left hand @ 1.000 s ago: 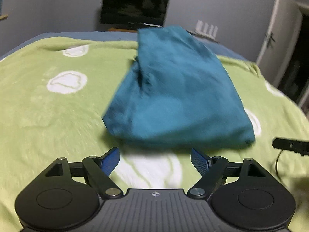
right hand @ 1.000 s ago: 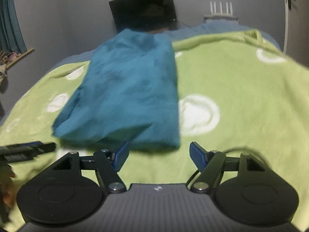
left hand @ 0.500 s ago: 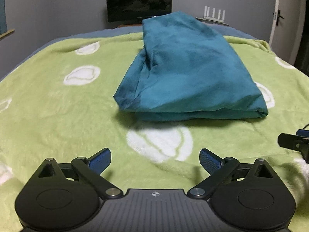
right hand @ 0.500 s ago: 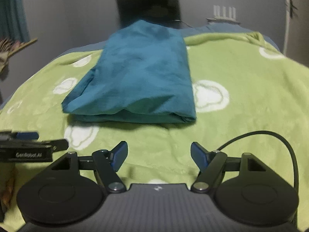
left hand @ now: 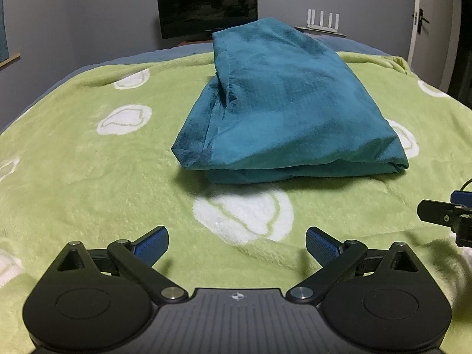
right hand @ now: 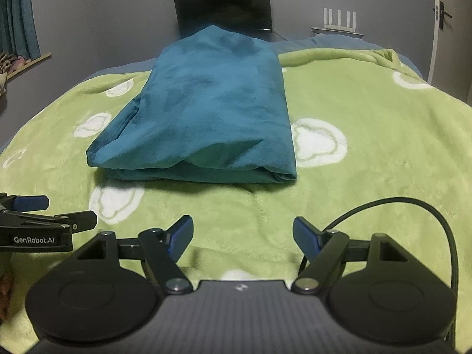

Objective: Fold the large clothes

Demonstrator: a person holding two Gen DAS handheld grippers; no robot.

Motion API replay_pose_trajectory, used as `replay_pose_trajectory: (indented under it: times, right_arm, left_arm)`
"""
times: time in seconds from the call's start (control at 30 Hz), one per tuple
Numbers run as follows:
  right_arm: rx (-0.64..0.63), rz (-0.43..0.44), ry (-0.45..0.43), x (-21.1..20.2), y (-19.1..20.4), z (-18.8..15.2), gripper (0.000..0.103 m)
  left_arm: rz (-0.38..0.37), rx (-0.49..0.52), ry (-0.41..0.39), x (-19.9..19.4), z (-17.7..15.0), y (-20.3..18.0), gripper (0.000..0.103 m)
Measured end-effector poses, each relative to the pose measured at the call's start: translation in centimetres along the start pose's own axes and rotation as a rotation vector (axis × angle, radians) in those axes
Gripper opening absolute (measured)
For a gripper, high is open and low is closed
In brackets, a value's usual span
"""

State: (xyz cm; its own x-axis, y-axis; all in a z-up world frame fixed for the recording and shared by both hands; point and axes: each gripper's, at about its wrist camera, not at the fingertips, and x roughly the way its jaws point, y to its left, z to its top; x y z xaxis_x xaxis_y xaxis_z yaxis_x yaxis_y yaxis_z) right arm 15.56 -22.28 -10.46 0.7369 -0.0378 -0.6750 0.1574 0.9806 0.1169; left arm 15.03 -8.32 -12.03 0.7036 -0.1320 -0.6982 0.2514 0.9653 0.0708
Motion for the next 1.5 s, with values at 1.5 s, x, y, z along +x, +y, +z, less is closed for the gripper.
replay_pose_trajectory:
  times: [1.5]
  right_arm:
    - [-0.021, -0.003, 0.004, 0.31, 0.33, -0.01, 0.075]
  left_arm:
    - [0.000, 0.017, -0.001, 0.03, -0.02, -0.46, 0.101]
